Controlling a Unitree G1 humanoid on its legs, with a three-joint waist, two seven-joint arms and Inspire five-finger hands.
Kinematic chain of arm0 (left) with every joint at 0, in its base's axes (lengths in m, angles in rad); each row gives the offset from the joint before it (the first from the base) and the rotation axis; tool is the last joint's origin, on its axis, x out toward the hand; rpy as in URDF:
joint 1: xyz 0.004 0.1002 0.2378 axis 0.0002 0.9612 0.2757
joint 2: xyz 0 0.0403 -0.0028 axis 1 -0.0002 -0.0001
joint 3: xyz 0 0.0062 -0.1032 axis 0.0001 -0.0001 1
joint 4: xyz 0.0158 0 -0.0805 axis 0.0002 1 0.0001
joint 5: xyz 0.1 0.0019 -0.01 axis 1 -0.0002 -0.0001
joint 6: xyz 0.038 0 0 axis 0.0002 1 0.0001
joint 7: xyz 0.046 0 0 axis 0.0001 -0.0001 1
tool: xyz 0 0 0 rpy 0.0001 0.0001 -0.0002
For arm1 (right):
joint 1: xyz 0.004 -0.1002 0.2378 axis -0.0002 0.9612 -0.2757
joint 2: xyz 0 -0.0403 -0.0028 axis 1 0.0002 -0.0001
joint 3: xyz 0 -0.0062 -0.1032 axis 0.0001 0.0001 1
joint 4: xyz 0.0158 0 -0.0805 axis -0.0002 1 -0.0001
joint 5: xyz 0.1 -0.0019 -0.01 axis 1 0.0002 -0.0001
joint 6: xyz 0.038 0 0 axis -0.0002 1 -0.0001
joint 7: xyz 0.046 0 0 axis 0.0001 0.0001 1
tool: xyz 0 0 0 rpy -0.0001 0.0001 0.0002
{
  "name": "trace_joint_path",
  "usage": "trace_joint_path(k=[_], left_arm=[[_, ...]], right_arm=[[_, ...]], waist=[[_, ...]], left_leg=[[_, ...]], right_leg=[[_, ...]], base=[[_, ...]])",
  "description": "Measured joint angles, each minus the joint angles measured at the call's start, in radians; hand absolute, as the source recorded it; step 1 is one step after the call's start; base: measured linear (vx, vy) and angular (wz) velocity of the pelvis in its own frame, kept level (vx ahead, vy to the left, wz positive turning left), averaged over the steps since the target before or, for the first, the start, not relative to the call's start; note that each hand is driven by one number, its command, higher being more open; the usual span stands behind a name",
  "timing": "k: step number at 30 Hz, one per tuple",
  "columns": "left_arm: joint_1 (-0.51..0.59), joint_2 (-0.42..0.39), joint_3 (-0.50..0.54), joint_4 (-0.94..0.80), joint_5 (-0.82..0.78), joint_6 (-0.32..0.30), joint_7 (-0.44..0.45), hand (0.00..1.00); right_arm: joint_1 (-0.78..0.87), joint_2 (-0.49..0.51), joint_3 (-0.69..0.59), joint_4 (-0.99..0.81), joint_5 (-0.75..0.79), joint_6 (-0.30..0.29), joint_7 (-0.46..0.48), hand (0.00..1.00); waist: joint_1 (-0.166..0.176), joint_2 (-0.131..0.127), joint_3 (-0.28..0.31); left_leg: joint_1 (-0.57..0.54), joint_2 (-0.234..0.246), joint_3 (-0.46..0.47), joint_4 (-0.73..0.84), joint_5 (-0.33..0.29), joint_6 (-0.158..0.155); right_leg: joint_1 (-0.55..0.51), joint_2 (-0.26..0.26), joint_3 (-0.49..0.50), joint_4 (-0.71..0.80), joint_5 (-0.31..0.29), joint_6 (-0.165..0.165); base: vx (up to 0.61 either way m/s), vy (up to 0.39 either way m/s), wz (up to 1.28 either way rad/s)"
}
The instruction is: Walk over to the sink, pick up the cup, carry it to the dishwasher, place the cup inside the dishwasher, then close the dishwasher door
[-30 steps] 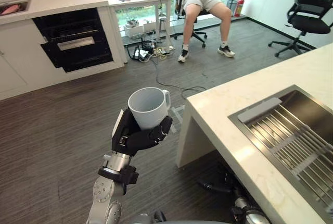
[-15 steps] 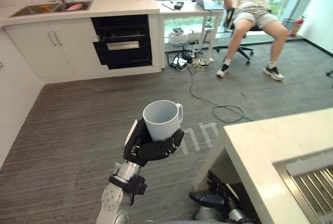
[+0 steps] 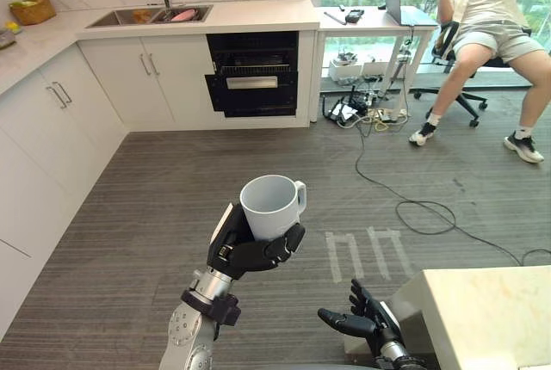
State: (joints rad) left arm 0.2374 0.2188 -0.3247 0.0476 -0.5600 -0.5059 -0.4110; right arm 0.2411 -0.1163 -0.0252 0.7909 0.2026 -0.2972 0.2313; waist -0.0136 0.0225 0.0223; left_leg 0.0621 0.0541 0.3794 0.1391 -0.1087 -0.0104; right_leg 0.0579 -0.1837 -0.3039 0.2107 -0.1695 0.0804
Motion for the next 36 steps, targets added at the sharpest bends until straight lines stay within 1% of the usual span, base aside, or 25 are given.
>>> trace_joint_path(k=[3,8,11,14,18,19,24,29,32,35,36], left_arm=[[0.000,0.018,-0.036,0.003,0.003,0.004,0.022,0.00],[0.001,0.023,-0.048,0.007,0.033,0.014,0.073,0.00],[0.003,0.026,-0.046,0.008,0.033,0.019,0.105,0.00],[0.007,0.030,-0.029,0.008,0.036,0.021,0.134,0.00],[0.026,0.030,0.006,0.008,0.050,0.023,0.150,0.00],[0.049,0.017,0.066,0.008,0.070,0.023,0.177,0.00],[0.049,0.017,0.067,0.008,0.070,0.023,0.177,0.00],[0.068,0.005,0.098,0.013,0.068,0.024,0.175,0.00],[0.071,-0.009,0.125,0.065,0.065,0.032,0.174,0.00],[0.090,-0.012,0.133,0.103,0.048,0.052,0.181,0.00],[0.092,-0.017,0.133,0.113,0.043,0.063,0.183,0.00]], right_arm=[[-0.014,0.000,0.004,0.031,-0.004,0.000,-0.001,1.00],[-0.019,0.001,0.040,0.045,-0.049,-0.001,-0.008,1.00],[-0.020,-0.002,0.049,0.045,-0.060,-0.001,-0.007,1.00],[-0.022,-0.007,0.054,0.044,-0.083,0.000,-0.004,1.00],[-0.024,-0.017,0.080,0.043,-0.088,0.003,0.005,1.00],[-0.056,-0.017,0.131,0.024,-0.088,0.031,0.051,1.00],[-0.055,-0.016,0.130,0.024,-0.088,0.031,0.051,1.00],[-0.032,-0.002,0.110,0.024,-0.087,0.031,0.038,1.00],[-0.022,0.006,0.091,0.025,-0.086,0.032,0.034,1.00],[-0.007,0.013,0.070,0.019,-0.085,0.031,0.033,1.00],[0.006,0.013,0.069,0.006,-0.082,0.032,0.031,1.00]], waist=[[-0.003,0.001,0.001],[-0.016,0.004,0.001],[-0.017,0.006,0.005],[-0.017,0.006,0.014],[-0.016,0.005,0.022],[-0.003,0.005,0.033],[-0.003,0.004,0.034],[-0.006,0.005,0.035],[-0.005,0.008,0.037],[-0.004,0.007,0.038],[-0.006,0.005,0.041]], left_leg=[[0.031,0.001,-0.004,-0.072,0.042,-0.012],[0.074,0.014,-0.010,-0.171,0.098,-0.032],[0.076,0.015,-0.015,-0.196,0.122,-0.030],[0.077,0.013,-0.025,-0.229,0.151,-0.024],[0.070,0.013,-0.041,-0.231,0.162,-0.022],[0.063,0.031,-0.078,-0.232,0.177,-0.035],[0.064,0.031,-0.076,-0.232,0.177,-0.035],[0.061,0.034,-0.073,-0.232,0.175,-0.039],[0.057,0.030,-0.080,-0.231,0.175,-0.039],[0.045,0.025,-0.105,-0.226,0.176,-0.036],[0.035,0.018,-0.135,-0.220,0.179,-0.033]], right_leg=[[0.015,0.017,0.002,-0.032,0.017,-0.006],[0.025,0.054,0.002,-0.054,0.037,-0.022],[0.022,0.061,0.000,-0.062,0.051,-0.026],[0.018,0.065,-0.006,-0.073,0.063,-0.028],[0.018,0.065,-0.018,-0.074,0.065,-0.028],[0.047,0.089,-0.056,-0.111,0.077,-0.043],[0.046,0.091,-0.053,-0.112,0.077,-0.043],[0.046,0.099,-0.050,-0.119,0.078,-0.045],[0.047,0.100,-0.056,-0.120,0.078,-0.045],[0.049,0.096,-0.076,-0.111,0.072,-0.046],[0.051,0.085,-0.104,-0.095,0.059,-0.042]], base=[[-0.03,-0.029,0.01],[-0.11,-0.060,-0.03],[-0.15,-0.031,0.04],[-0.15,-0.008,0.08],[-0.08,-0.005,0.10],[-0.01,-0.002,0.03],[0.00,0.000,-0.01],[0.00,0.000,-0.02],[0.00,0.000,0.07],[0.01,0.000,0.28],[0.02,-0.001,0.69]])
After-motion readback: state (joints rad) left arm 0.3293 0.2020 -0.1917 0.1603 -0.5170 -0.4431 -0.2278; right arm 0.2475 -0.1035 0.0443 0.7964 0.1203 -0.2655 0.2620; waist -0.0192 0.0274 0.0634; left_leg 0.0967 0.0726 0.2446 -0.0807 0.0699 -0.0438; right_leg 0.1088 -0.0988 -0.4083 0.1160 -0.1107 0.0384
